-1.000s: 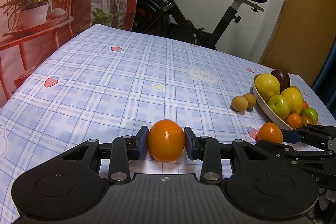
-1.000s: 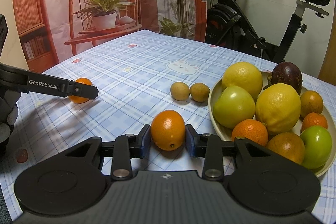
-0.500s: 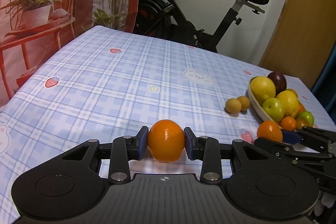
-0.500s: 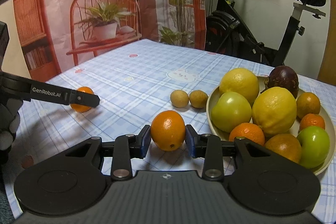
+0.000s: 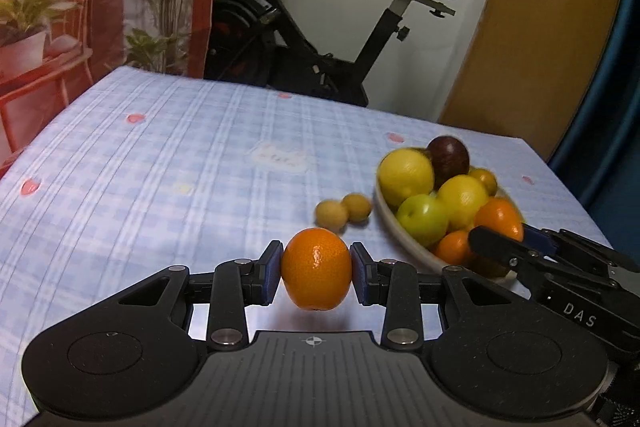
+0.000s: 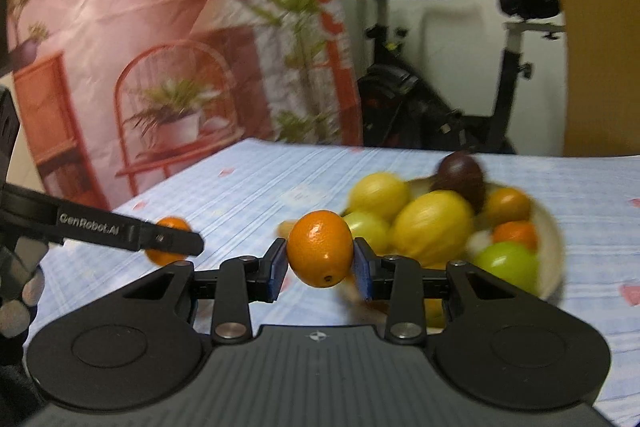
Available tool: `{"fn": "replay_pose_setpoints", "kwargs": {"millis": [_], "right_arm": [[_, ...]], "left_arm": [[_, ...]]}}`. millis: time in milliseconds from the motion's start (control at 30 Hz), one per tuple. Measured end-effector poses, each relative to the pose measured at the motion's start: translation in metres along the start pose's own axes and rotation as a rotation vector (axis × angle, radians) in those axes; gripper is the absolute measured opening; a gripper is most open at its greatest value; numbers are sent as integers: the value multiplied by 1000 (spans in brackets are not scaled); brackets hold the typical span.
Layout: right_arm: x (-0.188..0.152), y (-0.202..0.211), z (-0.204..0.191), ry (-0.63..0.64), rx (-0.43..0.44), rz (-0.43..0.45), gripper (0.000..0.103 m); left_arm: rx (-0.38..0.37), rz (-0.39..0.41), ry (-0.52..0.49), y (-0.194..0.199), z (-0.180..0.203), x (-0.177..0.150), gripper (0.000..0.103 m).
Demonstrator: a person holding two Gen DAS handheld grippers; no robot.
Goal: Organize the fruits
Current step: 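Lift and carry both held oranges over the plate with both tools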
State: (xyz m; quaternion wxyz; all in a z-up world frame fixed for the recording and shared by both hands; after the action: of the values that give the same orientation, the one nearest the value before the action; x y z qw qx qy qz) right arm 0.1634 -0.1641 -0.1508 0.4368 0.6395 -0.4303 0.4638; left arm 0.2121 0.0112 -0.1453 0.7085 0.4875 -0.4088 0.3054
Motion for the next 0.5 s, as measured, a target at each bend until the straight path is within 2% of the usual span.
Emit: {"fn": "replay_pose_setpoints", "kwargs": {"millis": [233,500], "right_arm": [[11,2,42,12,-62,43,37],[12,-2,78,-59,-123,66,37]], "left_arm": [[-18,31,-26,-23,33,16,38],[-59,88,-140,-36,74,36,38]]}}
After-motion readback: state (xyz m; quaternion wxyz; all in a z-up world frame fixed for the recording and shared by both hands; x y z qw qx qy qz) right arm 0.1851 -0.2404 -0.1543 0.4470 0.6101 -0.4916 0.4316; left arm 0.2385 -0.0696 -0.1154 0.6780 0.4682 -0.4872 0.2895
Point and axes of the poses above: each gripper's, at about its wrist camera, not at the fingertips, and y roughly against the way its jaws point, z to its right, x to its top, the point moved 2 cm from there along -y, roughly the way its jaws point, and after that the axes turned 12 degrees about z, right-handed, at the moved point
